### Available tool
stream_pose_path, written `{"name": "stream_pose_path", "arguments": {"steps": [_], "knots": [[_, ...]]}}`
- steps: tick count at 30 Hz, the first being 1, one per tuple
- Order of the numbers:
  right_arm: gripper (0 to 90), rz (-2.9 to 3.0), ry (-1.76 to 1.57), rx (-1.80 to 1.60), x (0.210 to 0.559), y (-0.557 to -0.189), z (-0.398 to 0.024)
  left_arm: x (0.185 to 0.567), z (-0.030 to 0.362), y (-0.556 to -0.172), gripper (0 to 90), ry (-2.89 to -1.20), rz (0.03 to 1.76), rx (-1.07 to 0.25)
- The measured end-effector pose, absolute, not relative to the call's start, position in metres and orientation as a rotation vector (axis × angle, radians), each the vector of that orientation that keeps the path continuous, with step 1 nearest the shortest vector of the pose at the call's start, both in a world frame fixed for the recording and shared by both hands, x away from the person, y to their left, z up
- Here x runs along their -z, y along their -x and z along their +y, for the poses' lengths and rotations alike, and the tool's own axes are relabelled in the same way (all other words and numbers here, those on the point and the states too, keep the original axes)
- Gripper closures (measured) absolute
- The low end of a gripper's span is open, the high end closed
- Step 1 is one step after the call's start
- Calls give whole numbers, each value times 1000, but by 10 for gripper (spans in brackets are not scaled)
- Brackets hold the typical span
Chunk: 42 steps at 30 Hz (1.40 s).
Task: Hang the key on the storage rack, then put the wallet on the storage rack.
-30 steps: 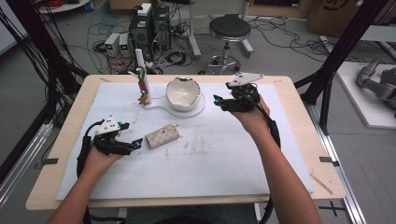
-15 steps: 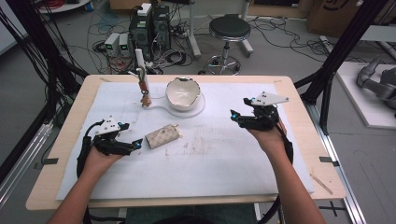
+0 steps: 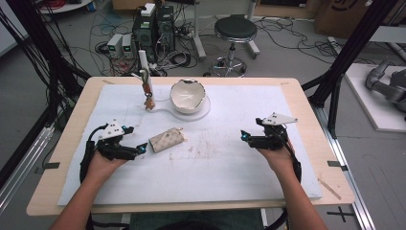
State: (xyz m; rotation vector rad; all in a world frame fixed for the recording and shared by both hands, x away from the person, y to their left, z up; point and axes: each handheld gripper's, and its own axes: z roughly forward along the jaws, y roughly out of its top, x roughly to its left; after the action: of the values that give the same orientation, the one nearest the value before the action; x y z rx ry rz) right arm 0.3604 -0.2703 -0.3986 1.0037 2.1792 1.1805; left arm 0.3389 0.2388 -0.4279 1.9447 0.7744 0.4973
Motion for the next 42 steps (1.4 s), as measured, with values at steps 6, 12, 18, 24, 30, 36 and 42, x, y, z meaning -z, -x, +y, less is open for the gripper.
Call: {"name": "stream_pose_path", "arguments": {"steps": [6,12,18,24,30,36,42], "knots": [[208,2190,-1041,-1158,406,-363,-274,428,237,-338,149,-1957,766,-496],[208,2201,-1025,-1136,406,-362,-271,428,234,-338,149,-1958,759,-494],[208,2200,-1024,-1127,407,-363,-271,428,235,-337,149,-1962,755,-494],[208,2203,-1029,-1118,407,-363,-270,427,232,-338,149,-1962,749,-489],[208,2213,-1032,-1110,408,-364,-270,427,227,-339,149,-1965,741,-486],[208,2219,-1030,-1108,408,-363,-271,428,221,-341,147,-1964,745,-483],[208,2231,-1040,-1098,409,-364,-270,432,211,-348,147,-1978,745,-456]]}}
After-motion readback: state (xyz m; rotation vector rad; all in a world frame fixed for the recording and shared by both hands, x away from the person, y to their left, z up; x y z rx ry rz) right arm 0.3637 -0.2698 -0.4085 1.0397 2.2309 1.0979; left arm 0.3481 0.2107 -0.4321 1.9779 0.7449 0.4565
